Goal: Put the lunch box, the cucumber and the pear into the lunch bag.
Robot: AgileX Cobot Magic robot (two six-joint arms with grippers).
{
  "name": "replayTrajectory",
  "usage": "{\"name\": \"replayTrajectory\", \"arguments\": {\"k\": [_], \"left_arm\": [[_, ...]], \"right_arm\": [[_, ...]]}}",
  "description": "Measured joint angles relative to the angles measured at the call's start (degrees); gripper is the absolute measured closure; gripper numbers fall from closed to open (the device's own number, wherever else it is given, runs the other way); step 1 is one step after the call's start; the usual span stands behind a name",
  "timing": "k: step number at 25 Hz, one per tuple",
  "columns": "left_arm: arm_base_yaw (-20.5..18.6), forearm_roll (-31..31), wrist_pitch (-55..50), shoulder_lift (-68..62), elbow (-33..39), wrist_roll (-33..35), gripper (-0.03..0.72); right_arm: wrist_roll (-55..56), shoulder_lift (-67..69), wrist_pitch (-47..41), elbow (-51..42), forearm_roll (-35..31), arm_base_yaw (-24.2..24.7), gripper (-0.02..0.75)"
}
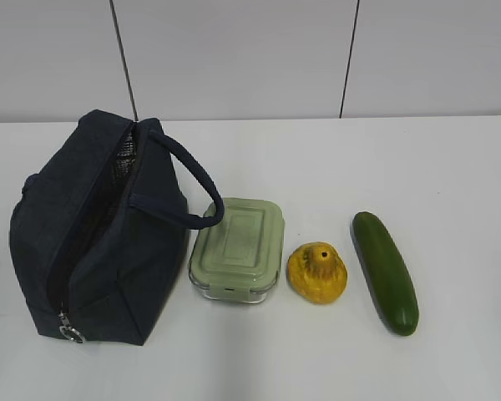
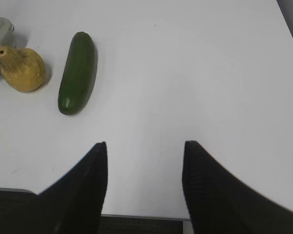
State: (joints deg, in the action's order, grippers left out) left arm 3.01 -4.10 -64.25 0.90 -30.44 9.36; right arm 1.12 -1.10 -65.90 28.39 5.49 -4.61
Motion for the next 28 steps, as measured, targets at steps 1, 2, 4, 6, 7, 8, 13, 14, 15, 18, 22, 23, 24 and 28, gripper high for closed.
{"name": "replayTrajectory", "arguments": {"k": [1, 2, 4, 6, 7, 8, 13, 14, 15, 18, 22, 23, 24, 28], "left_arm": [[0.00, 0.00, 0.00, 0.00, 0.00, 0.00, 0.460], [0.00, 0.00, 0.00, 0.00, 0.00, 0.00, 0.460], [0.00, 0.00, 0.00, 0.00, 0.00, 0.00, 0.460], [0.00, 0.00, 0.00, 0.00, 0.00, 0.00, 0.460], [0.00, 0.00, 0.00, 0.00, 0.00, 0.00, 0.460], [0.00, 0.00, 0.00, 0.00, 0.00, 0.00, 0.460], [0.00, 0.00, 0.00, 0.00, 0.00, 0.00, 0.460], [0.00, 0.00, 0.00, 0.00, 0.00, 0.00, 0.461], [0.00, 0.00, 0.00, 0.00, 0.00, 0.00, 0.461], [0.00, 0.00, 0.00, 0.00, 0.00, 0.00, 0.461], [0.00, 0.00, 0.00, 0.00, 0.00, 0.00, 0.461], [0.00, 0.00, 0.00, 0.00, 0.00, 0.00, 0.461], [0.00, 0.00, 0.00, 0.00, 0.00, 0.00, 0.461], [0.00, 0.00, 0.00, 0.00, 0.00, 0.00, 0.461]], "right_arm": [[0.00, 0.00, 0.00, 0.00, 0.00, 0.00, 0.349], [0.00, 0.00, 0.00, 0.00, 0.00, 0.00, 0.349], [0.00, 0.00, 0.00, 0.00, 0.00, 0.00, 0.349], [0.00, 0.00, 0.00, 0.00, 0.00, 0.00, 0.349], [0.00, 0.00, 0.00, 0.00, 0.00, 0.00, 0.349], [0.00, 0.00, 0.00, 0.00, 0.00, 0.00, 0.349], [0.00, 0.00, 0.00, 0.00, 0.00, 0.00, 0.349], [0.00, 0.00, 0.00, 0.00, 0.00, 0.00, 0.349], [0.00, 0.00, 0.00, 0.00, 0.00, 0.00, 0.349], [0.00, 0.00, 0.00, 0.00, 0.00, 0.00, 0.349], [0.00, 0.00, 0.00, 0.00, 0.00, 0.00, 0.349], [0.00, 0.00, 0.00, 0.00, 0.00, 0.00, 0.349], [0.00, 0.00, 0.00, 0.00, 0.00, 0.00, 0.349], [0.00, 0.00, 0.00, 0.00, 0.00, 0.00, 0.349]]}}
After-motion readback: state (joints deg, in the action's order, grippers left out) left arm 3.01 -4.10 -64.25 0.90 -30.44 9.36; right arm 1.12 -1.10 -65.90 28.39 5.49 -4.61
